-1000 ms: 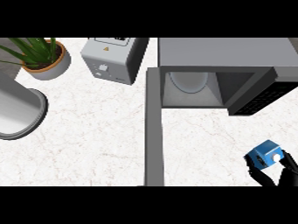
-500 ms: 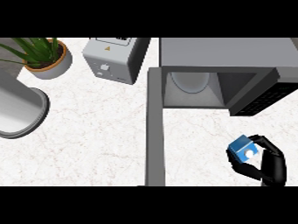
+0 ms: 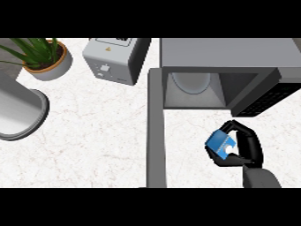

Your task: Pick up the milk, place it into the microwave and close the microwave

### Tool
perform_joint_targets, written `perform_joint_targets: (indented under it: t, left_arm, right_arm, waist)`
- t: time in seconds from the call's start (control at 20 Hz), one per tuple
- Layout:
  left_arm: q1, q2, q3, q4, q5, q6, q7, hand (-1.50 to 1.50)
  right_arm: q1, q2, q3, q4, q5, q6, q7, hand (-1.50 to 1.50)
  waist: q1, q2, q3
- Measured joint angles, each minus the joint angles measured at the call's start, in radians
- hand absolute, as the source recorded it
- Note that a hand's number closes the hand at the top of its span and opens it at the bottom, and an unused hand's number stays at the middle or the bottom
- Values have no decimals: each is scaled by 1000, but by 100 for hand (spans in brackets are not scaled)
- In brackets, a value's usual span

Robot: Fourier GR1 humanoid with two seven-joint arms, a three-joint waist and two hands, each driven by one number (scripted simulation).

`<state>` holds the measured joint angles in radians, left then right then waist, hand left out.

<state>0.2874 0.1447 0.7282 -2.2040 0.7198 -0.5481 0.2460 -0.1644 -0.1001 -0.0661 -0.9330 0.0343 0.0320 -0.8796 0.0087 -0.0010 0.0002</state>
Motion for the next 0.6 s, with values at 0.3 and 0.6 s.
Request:
perform_joint_targets:
  t: [0.3,0.6]
  left_arm:
    - [-15,6,16,28,-15,-8,4,-150]
    - [-4,-18,25,38,-18,-36,-6,-150]
  right_arm:
    - [2,44,64,-183,40,-66,150,150]
    - [-108,78,80,-214,81,-159,295,150]
  waist:
    - [-6,-1,-1]
    - [-3,0,0]
